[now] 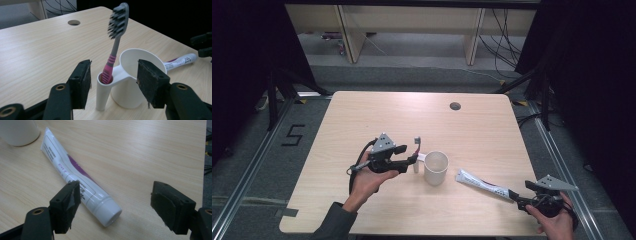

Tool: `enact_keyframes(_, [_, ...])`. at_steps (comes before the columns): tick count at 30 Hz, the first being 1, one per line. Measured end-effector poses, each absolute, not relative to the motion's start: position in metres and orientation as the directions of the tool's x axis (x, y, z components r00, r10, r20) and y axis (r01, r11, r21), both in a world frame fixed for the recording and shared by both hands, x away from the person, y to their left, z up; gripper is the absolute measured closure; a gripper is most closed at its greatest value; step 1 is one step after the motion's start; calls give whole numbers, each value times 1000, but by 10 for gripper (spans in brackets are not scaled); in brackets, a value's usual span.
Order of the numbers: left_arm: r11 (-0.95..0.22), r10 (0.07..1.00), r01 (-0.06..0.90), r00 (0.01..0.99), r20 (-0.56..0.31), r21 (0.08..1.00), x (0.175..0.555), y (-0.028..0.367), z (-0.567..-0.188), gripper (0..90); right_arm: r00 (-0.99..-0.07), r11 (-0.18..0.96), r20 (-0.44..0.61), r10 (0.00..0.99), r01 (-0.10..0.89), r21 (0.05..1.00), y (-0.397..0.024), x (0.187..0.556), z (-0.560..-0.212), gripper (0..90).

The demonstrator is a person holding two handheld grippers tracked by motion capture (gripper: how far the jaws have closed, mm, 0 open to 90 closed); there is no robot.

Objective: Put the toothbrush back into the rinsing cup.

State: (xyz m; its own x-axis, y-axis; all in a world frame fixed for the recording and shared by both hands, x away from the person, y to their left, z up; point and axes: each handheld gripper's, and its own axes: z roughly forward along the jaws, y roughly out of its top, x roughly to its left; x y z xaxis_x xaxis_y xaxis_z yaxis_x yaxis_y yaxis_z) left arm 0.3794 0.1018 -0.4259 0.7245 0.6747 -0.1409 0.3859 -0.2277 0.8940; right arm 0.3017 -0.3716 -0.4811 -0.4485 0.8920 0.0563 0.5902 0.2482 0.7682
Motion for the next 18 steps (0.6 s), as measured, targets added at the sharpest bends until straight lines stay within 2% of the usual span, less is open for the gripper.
enact_keyframes(5, [-251, 678, 404, 722, -138, 880, 371, 107, -430, 366, -449, 248, 53, 892, 584, 773, -372, 302, -482, 247])
enact_keyframes(18, [-267, 686, 429, 714, -143, 863, 357, 118, -442, 327, -443, 247, 49, 895, 584, 773, -373, 303, -483, 247])
